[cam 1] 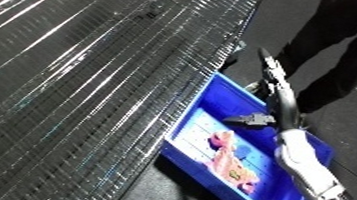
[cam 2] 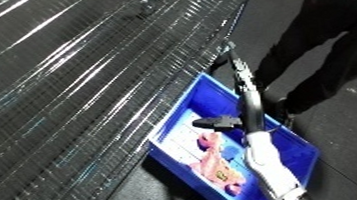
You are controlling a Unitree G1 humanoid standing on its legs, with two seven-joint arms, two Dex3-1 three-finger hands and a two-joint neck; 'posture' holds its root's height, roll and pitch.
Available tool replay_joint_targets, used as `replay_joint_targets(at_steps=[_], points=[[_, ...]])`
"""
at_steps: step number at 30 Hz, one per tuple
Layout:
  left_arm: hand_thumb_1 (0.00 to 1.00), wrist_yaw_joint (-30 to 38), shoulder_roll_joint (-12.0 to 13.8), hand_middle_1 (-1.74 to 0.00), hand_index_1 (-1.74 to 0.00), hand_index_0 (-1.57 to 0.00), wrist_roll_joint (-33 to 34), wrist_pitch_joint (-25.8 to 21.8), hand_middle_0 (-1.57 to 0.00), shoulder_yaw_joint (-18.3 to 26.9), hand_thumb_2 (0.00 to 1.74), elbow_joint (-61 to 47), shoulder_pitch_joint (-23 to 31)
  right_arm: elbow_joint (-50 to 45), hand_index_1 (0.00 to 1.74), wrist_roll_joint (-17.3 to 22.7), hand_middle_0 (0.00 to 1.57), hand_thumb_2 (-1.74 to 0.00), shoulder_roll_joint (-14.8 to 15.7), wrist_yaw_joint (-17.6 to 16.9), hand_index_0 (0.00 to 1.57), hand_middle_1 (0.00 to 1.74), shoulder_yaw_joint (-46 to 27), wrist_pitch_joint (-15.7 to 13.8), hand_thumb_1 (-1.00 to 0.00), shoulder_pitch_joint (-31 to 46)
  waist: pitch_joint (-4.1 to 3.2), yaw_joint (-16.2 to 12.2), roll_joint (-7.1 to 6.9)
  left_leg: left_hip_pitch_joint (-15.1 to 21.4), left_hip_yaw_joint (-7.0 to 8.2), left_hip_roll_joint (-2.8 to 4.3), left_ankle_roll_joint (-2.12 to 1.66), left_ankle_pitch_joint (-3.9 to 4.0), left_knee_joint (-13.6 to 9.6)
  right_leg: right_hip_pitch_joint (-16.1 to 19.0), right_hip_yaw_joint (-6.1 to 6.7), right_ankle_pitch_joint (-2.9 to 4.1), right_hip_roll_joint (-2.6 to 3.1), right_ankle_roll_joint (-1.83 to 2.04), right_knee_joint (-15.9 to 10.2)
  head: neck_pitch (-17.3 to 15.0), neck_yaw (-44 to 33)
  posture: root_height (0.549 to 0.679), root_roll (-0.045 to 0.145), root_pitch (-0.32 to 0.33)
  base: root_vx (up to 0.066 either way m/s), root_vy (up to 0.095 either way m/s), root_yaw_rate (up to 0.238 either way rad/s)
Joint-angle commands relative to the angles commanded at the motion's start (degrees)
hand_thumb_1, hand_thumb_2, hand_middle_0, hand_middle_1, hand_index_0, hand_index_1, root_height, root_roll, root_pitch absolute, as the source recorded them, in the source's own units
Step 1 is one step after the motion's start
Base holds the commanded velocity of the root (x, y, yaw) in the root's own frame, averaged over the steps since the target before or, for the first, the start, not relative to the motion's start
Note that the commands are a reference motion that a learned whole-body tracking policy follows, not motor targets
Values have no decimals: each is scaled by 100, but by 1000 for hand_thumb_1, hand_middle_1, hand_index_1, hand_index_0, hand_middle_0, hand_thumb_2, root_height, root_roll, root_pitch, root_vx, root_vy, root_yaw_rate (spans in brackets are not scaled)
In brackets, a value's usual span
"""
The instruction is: Pick up the object and place it into the box
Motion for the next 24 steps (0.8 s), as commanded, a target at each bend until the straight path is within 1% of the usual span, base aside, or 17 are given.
replay_joint_targets(at_steps=[3, 4, 5, 6, 8, 13, 18, 24], points=[[1000, 36, -24, -1740, -1740, -1570, 20, 13, -1570, 37, 1740, 1, -28, -38, 0, 4, 0, 0, 6, 108, 0, 0, 277, 51, 0, -203, 21, 122, -54, -65, -68, -19, -8, 44, -12, -10, -36, -12, 0, -17, 26, 14, -507, 654, 66, -74, -30, -32, 195], [1000, 53, -33, -1740, -1740, -1570, 25, 13, -1570, 51, 1740, 5, -40, -48, 0, 6, 0, 0, 14, 140, 0, 0, 377, 66, 0, -281, 31, 171, -73, -91, -92, -29, -11, 59, -5, -18, -48, -20, 0, -24, 45, 38, -863, 653, 66, -74, -32, -31, 202], [1000, 65, -40, -1740, -1740, -1570, 33, 16, -1570, 65, 1740, 7, -50, -51, 0, 7, 0, 0, 26, 164, 0, 0, 468, 81, 0, -354, 40, 216, -91, -113, -114, -38, -13, 70, 3, -26, -58, -30, -2, -30, 65, 48, -1004, 653, 67, -74, -27, -27, 174], [1000, 78, -44, -1740, -1740, -1570, 44, 23, -1570, 84, 1740, 7, -63, -48, 0, 4, 0, 0, 42, 185, 0, 0, 561, 98, 0, -428, 48, 262, -110, -133, -136, -47, -14, 80, 11, -34, -71, -44, -4, -37, 88, 71, -1333, 653, 67, -74, -25, -25, 167], [1000, 102, -52, -1740, -1740, -1570, 66, 36, -1570, 128, 1740, 6, -87, -45, 0, -13, 0, 0, 81, 225, 0, 0, 738, 136, 0, -571, 64, 351, -147, -167, -180, -63, -17, 100, 27, -45, -94, -74, -9, -52, 134, 104, -1739, 653, 68, -74, -20, -21, 167], [1000, 143, -57, -1740, -1740, -1570, 84, 79, -1570, 215, 1740, 7, -171, -57, 0, -33, 0, 0, 227, 288, 0, 0, 1032, 208, 0, -812, 93, 512, -201, -215, -264, -90, -20, 121, 53, -45, -153, -142, -26, -77, 222, 227, -2562, 652, 69, -75, -9, -9, 140], [1000, 132, -56, -1740, -1740, -1570, 102, 143, -1570, 196, 1740, 27, -289, -2, 0, -102, 0, 0, 316, 416, 0, 0, 1359, 324, 0, -1073, 105, 674, -225, -259, -359, -118, -24, 129, 88, -38, -210, -214, -47, -87, 314, 337, -3080, 651, 68, -77, 0, 2, 136], [1000, 144, -72, -1740, -1740, -1570, 124, 162, -1570, 154, 1740, 89, -402, 75, 0, -280, 0, 0, 351, 470, 0, 0, 1663, 400, 0, -1359, 105, 800, -254, -308, -442, -162, -4, 94, 158, -42, -240, -276, -71, -90, 400, 435, -3370, 650, 67, -76, 10, 3, 88]])
